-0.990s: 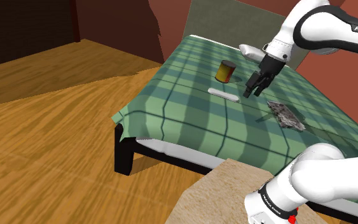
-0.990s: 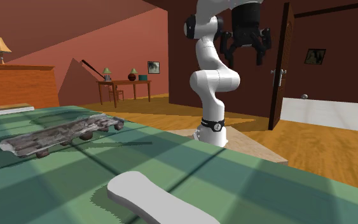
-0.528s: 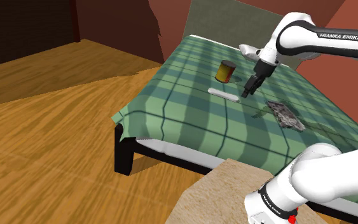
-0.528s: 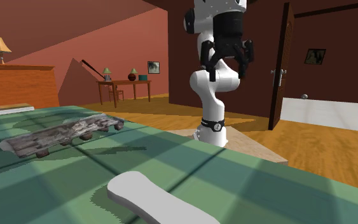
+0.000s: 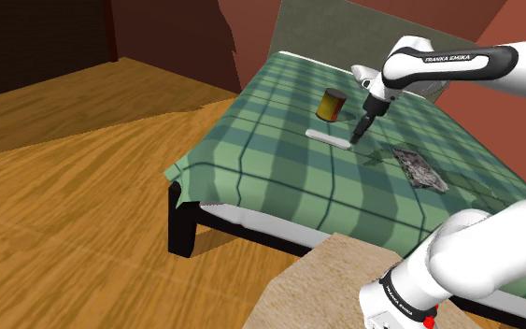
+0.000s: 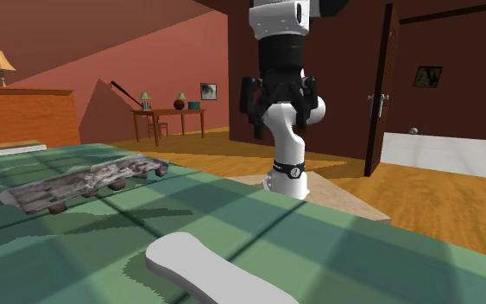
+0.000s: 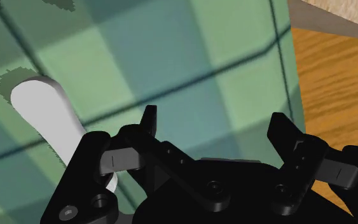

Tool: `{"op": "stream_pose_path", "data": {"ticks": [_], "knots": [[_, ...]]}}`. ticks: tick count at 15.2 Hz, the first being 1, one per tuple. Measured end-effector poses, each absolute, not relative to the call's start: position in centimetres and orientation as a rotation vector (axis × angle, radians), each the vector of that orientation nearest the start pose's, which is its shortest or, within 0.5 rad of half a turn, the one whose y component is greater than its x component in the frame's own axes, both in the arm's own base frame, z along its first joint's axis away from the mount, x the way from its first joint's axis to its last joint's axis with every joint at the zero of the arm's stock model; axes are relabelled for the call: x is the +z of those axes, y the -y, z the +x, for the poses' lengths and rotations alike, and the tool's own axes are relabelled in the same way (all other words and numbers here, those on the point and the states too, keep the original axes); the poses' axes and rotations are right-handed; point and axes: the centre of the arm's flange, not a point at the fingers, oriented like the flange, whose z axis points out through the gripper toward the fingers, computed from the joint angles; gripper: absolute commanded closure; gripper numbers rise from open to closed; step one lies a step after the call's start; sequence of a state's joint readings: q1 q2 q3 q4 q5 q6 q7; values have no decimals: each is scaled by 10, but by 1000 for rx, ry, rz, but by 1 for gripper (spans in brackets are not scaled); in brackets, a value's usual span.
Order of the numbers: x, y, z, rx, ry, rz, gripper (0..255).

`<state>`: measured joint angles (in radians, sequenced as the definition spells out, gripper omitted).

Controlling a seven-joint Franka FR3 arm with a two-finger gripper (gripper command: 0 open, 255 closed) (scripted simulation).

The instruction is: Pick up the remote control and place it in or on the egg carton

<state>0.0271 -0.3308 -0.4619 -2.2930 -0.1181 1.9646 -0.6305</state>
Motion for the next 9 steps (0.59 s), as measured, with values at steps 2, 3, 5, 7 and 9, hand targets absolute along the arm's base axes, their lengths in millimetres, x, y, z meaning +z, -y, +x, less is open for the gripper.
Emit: {"op": "stream_pose_path", "data": {"ticks": [2,3,5,7,9], "knots": [[451,228,421,7,479,-3067,0],[447,236,428,7,514,-3065,0],[435,252,447,7,583,-3061,0],[425,264,464,7,653,-3054,0],[413,281,482,7,721,-3047,0]]}}
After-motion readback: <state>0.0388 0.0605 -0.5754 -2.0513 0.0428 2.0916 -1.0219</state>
